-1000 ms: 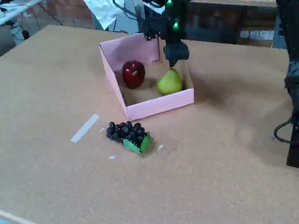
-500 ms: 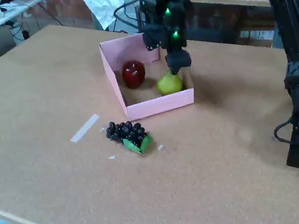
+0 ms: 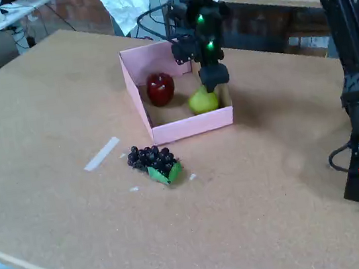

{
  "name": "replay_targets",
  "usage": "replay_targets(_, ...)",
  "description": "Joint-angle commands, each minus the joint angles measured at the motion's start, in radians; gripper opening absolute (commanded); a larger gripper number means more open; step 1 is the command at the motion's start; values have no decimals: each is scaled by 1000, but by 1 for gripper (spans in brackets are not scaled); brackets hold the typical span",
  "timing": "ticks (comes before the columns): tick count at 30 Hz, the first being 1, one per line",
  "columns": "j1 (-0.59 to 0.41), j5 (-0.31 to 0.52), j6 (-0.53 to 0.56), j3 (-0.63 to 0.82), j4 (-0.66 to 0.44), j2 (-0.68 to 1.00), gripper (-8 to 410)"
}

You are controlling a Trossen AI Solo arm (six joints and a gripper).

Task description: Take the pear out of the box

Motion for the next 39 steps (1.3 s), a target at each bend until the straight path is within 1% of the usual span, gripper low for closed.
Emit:
replay_targets(1,-1,0,1,1,2,0,243)
replay_targets(5,-1,0,0,1,8,0,251)
replay_targets(18,-1,-11,-3,1,42,0,251)
replay_targets(23,-1,-12,-3,2,58,39,251)
replay_targets(27,-1,-35,1,7,71,51,251)
replay_targets(34,0,-35,-2,14,83,74,250)
replay_targets(37,0,-30,3,14,82,75,245)
replay_targets(39,0,-24,6,14,82,75,231)
